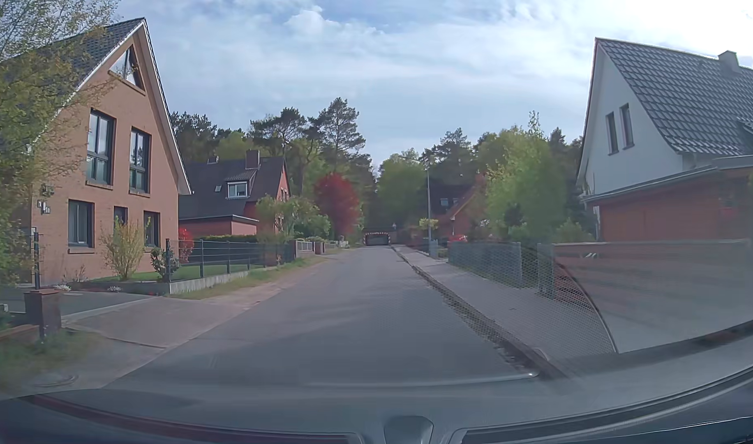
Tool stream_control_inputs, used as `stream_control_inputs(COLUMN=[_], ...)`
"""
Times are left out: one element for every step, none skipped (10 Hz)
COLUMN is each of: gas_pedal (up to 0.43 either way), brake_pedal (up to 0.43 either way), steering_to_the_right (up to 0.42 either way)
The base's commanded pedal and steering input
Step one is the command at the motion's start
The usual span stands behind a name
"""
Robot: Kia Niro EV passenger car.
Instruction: Follow the waypoints while adhering to traffic rules and regulations
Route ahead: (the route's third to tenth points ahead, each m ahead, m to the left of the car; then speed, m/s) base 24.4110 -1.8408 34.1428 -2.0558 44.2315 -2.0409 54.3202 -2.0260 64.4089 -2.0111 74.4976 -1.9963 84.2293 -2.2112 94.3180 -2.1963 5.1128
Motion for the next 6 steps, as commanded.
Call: stream_control_inputs(gas_pedal=[0.169,0.15,0.118,0.118,0.118,0.118], brake_pedal=[0.0,0.0,0.0,0.0,0.0,0.0], steering_to_the_right=[0.005,0.006,0.006,0.006,0.007,0.008])
